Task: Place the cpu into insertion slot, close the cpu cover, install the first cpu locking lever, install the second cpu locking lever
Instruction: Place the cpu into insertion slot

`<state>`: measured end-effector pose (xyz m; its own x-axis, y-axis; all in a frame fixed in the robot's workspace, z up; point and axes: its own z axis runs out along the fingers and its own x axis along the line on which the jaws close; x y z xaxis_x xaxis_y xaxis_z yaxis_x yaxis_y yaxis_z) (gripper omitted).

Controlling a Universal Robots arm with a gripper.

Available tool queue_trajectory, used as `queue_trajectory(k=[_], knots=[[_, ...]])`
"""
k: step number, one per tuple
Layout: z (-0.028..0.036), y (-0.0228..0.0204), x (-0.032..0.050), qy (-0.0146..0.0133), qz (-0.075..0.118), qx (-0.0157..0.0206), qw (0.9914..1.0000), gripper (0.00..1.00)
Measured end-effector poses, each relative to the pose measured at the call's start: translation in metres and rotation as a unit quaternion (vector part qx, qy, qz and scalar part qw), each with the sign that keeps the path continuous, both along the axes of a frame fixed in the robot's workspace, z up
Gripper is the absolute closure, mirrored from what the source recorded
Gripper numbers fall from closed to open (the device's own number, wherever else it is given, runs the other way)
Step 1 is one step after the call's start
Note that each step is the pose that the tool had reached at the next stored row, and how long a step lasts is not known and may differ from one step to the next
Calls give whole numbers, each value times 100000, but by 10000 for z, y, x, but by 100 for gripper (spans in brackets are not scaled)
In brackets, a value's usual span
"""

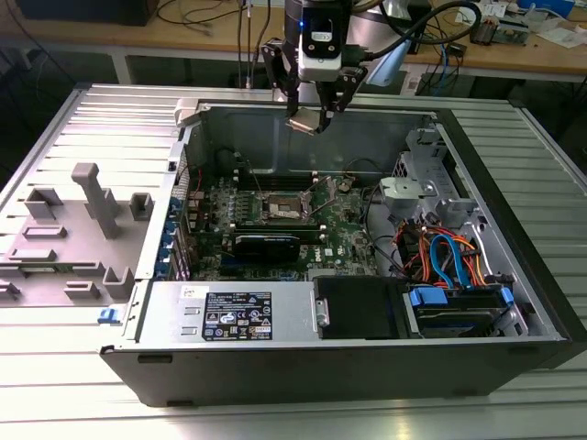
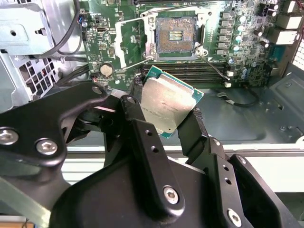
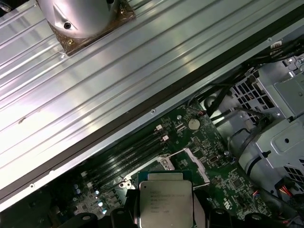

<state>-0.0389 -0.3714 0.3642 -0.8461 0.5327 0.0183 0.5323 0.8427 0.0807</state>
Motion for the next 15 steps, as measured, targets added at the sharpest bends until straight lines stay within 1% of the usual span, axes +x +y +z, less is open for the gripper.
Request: queue_trajectory(k=[4, 15], knots=[[-2, 0, 0, 0, -972, -2, 99995, 45], [-6, -1, 0, -1, -2887, -1, 99958, 45]])
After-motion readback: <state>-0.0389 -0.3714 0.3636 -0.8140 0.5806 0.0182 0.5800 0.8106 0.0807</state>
